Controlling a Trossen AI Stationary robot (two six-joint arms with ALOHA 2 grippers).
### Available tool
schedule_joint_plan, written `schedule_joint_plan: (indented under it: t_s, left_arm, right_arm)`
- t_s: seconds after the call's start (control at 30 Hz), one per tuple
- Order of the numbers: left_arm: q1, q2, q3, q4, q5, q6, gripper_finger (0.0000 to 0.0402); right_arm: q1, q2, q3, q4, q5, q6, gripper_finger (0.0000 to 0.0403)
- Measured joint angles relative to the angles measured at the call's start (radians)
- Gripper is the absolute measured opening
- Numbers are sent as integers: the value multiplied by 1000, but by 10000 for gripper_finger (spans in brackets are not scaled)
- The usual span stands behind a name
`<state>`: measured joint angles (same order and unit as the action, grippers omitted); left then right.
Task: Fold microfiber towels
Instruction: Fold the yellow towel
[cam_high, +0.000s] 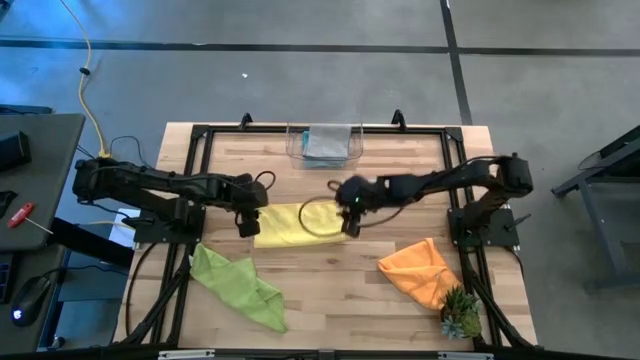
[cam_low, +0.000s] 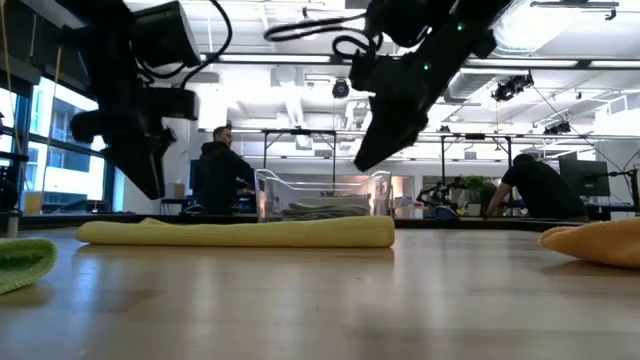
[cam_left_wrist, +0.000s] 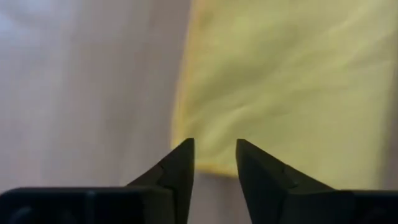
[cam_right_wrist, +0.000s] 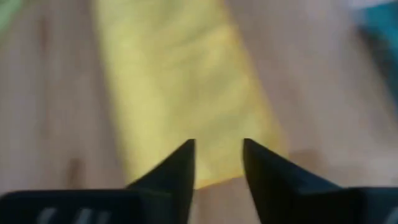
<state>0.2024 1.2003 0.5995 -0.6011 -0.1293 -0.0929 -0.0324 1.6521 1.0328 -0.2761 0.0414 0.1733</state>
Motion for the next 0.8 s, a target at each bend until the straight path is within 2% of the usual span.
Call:
schedule_joint_plan:
  t_s: [0.13,0.17,0.3,0.5,0.8]
  left_arm:
    - [4,6,-38,125,114,28,63]
    - [3,17,-47,147,129,34,50]
    - [-4,46,-64,197,155,55,6]
    - [-38,100,-66,230,144,97,5]
    - [-80,192,-66,264,87,88,1]
  right_arm:
    - [81,85,0,102,-51,45,22]
    - [99,107,0,129,-50,53,12]
    - [136,166,0,150,-36,115,26]
    - [112,188,0,123,87,160,5]
    - [65,220,-1,72,80,145,1]
